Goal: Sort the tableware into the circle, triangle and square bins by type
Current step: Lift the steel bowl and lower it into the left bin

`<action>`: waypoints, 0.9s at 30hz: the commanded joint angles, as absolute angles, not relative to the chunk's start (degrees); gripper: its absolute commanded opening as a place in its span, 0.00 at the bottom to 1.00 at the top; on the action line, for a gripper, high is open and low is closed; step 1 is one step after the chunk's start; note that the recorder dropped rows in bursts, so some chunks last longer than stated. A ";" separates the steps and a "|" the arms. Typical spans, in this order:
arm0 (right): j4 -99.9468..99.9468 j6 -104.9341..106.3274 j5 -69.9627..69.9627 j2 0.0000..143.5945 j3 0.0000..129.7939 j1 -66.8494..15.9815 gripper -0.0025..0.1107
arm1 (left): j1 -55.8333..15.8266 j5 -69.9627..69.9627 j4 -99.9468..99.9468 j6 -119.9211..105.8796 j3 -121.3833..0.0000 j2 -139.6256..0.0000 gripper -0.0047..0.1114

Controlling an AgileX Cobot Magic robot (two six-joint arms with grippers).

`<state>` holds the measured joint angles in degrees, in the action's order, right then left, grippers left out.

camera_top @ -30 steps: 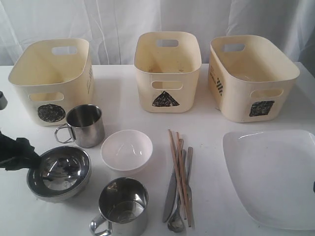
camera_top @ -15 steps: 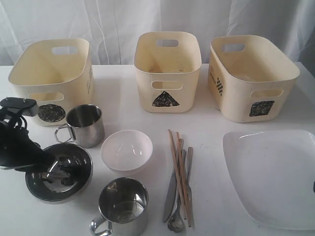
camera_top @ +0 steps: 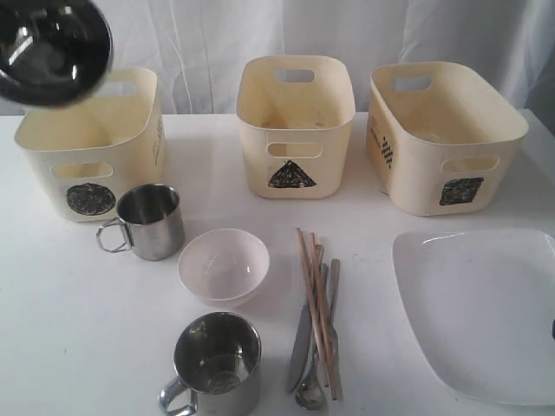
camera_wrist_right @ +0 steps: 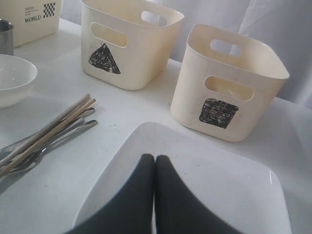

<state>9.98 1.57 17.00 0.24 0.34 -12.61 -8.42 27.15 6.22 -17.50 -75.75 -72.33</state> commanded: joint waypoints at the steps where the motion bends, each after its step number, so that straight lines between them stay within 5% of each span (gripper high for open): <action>1: 9.84 1.28 16.56 0.00 0.00 -12.20 0.02 | -6.13 30.57 3.08 -14.97 -87.04 -81.28 0.04; 24: 9.84 1.28 16.56 0.00 0.00 -12.20 0.02 | -1.99 22.50 3.07 -11.40 -100.76 -118.60 0.04; 27: 9.84 1.28 16.56 0.00 0.00 -12.20 0.02 | -1.99 22.50 3.07 -11.52 -100.76 -118.95 0.13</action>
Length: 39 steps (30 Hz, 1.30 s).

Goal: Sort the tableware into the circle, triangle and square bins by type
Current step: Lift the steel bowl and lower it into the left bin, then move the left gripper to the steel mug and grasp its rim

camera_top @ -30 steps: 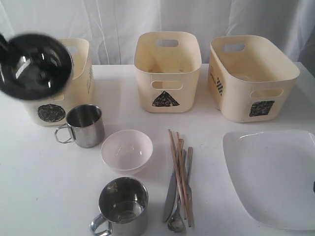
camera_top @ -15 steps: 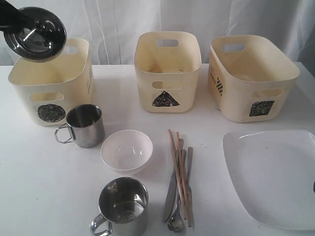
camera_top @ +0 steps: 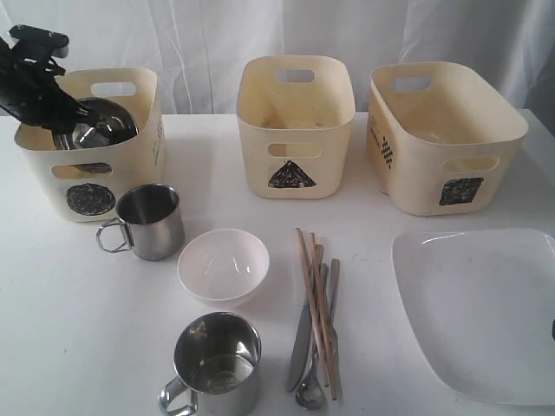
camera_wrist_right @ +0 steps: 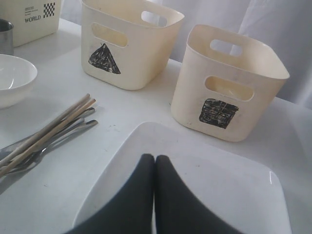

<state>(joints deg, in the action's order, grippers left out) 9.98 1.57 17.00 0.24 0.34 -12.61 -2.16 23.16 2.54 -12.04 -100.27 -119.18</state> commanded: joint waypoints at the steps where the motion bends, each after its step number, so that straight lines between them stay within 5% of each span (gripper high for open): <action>1: 9.84 1.28 16.56 0.00 0.00 -12.20 0.02 | -1.99 22.50 3.07 -11.52 -100.76 -118.83 0.18; 5: 9.84 1.28 16.56 0.00 0.00 -12.20 0.02 | -1.99 23.34 4.60 -11.41 -100.76 -116.84 0.44; 7: 9.84 1.28 16.56 0.00 0.00 -12.20 0.02 | -1.99 25.12 6.01 -11.41 -100.76 -115.01 0.49; 19: 9.84 1.28 16.56 0.00 0.00 -12.20 0.02 | -1.99 44.10 14.69 -17.02 -98.97 -101.10 0.43; 29: 9.84 1.28 16.56 0.00 0.00 -12.20 0.02 | -2.09 42.52 19.36 -17.68 -82.22 -87.64 0.43; 39: 9.84 1.28 16.56 0.00 0.00 -12.20 0.02 | -9.68 31.37 21.68 -16.45 -63.80 -80.74 0.46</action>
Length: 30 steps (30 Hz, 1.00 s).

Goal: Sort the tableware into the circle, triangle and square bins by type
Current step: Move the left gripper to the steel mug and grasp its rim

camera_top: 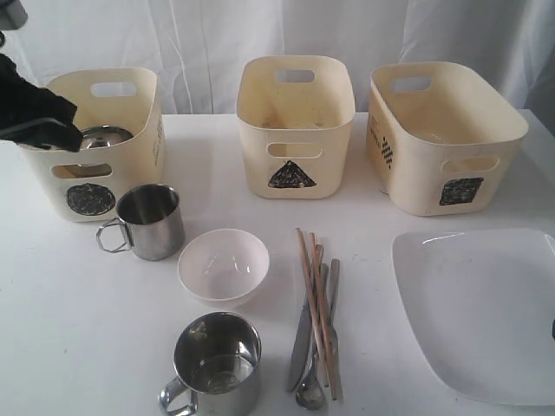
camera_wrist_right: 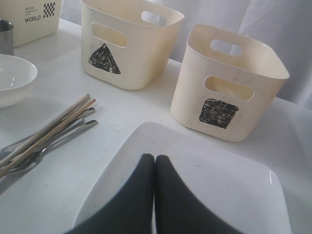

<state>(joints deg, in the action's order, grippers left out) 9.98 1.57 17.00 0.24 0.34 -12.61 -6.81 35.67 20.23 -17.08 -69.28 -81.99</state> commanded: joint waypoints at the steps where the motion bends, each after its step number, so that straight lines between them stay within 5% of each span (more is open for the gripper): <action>1: 9.84 1.28 16.56 0.00 0.00 -12.20 0.02 | -10.13 29.77 21.82 -16.31 -62.62 -80.74 0.48; 7: 9.84 1.28 16.56 0.00 0.00 -12.20 0.02 | -12.19 20.83 23.13 -16.31 -57.22 -81.02 0.61; 30: 9.84 0.45 16.56 0.00 0.00 -12.20 0.02 | -12.77 8.95 25.71 -16.50 -57.33 -94.41 0.61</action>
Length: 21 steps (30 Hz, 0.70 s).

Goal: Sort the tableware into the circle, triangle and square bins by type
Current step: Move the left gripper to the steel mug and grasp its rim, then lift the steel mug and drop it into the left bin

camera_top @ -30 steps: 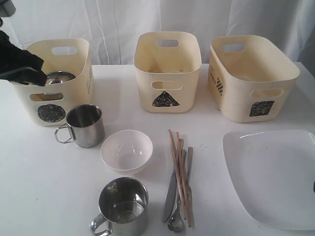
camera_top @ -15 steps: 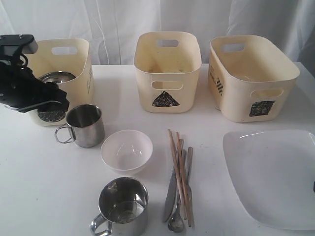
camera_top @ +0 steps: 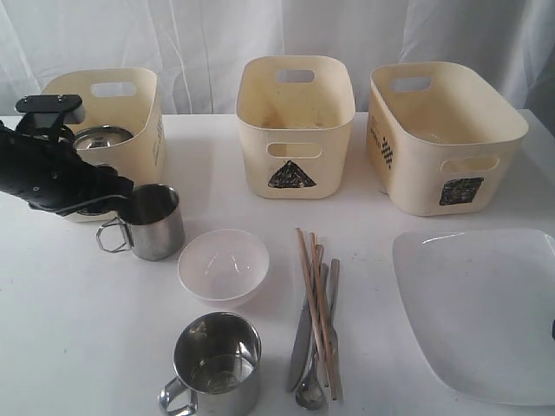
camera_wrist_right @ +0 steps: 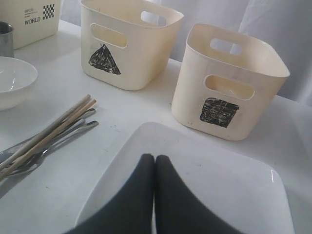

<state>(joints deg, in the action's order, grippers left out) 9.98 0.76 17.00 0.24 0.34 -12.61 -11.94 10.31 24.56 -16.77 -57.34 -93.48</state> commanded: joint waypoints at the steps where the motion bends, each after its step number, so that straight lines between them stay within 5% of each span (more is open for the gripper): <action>1: 9.84 0.45 16.56 0.00 0.00 -12.20 0.02 | -13.09 8.09 25.71 -16.50 -57.33 -94.94 0.61; 10: 9.84 0.45 16.56 0.00 0.00 -12.20 0.02 | -15.52 2.42 26.15 -16.50 -57.43 -102.05 0.60; 12: 9.84 0.45 16.56 0.00 0.00 -12.20 0.02 | -15.52 1.89 26.15 -16.37 -57.73 -103.29 0.49; 16: 9.84 0.45 16.56 0.00 0.00 -12.20 0.02 | -15.52 3.55 26.15 -16.67 -59.72 -101.97 0.05; 21: 9.84 0.45 16.56 0.00 0.00 -12.20 0.02 | -13.94 10.98 23.86 -20.45 -61.44 -96.89 0.04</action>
<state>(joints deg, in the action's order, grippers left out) 9.98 0.76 17.00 0.24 0.34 -12.61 -15.10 6.33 24.38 -18.93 -60.43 -100.65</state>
